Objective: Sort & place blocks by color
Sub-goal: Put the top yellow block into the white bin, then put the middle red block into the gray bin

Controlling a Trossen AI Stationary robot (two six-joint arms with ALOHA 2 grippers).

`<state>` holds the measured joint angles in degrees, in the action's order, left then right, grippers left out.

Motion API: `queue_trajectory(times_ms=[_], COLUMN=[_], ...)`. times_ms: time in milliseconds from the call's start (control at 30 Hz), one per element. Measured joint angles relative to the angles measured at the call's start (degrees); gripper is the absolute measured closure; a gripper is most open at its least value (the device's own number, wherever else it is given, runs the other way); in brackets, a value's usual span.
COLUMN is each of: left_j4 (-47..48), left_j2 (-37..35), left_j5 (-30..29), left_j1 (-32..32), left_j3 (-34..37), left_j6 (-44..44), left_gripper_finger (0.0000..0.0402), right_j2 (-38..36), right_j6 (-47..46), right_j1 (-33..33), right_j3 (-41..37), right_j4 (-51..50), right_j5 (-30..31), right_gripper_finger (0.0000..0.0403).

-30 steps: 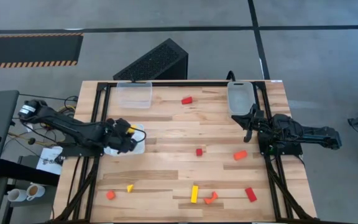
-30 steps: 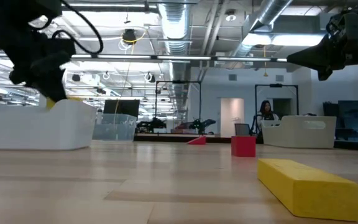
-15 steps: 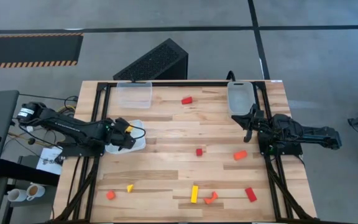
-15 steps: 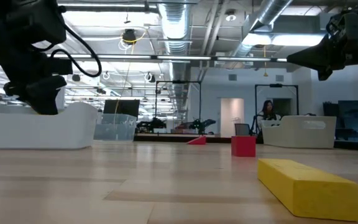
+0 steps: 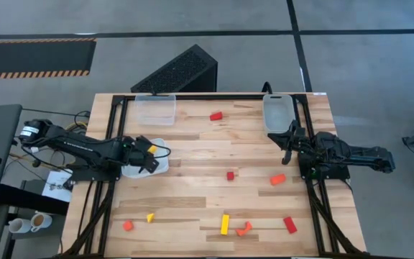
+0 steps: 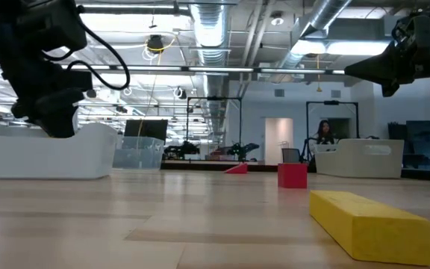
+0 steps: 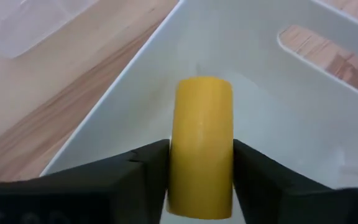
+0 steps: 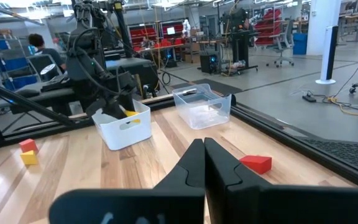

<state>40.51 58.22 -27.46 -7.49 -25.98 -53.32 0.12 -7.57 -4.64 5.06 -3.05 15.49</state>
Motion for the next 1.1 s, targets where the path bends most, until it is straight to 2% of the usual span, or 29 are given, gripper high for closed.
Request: queue_trajectory(times_ms=[167,300,600,1100], left_j4=[-1.16,-1.14,-1.0,-0.98], left_j2=[0.0,0.0,0.0,0.0], left_j5=[-0.03,-1.01,0.23,-1.1], left_j1=[0.0,0.02,0.04,0.04], left_j3=[0.0,0.0,0.0,0.0], left_j6=[0.42,0.57,0.59,1.23], left_gripper_finger=[0.0174,0.0149,0.015,0.015], right_j2=[-0.02,-0.02,0.0,-0.01], right_j6=[0.0,0.02,0.01,0.01], right_j1=[0.0,0.0,-0.01,-0.01], right_j3=[0.0,0.0,0.0,-0.01], right_j4=[-0.01,-0.02,-0.01,-0.01], right_j5=[0.0,0.0,0.0,-0.01], right_gripper_finger=[0.0392,0.0392,0.0392,0.0392])
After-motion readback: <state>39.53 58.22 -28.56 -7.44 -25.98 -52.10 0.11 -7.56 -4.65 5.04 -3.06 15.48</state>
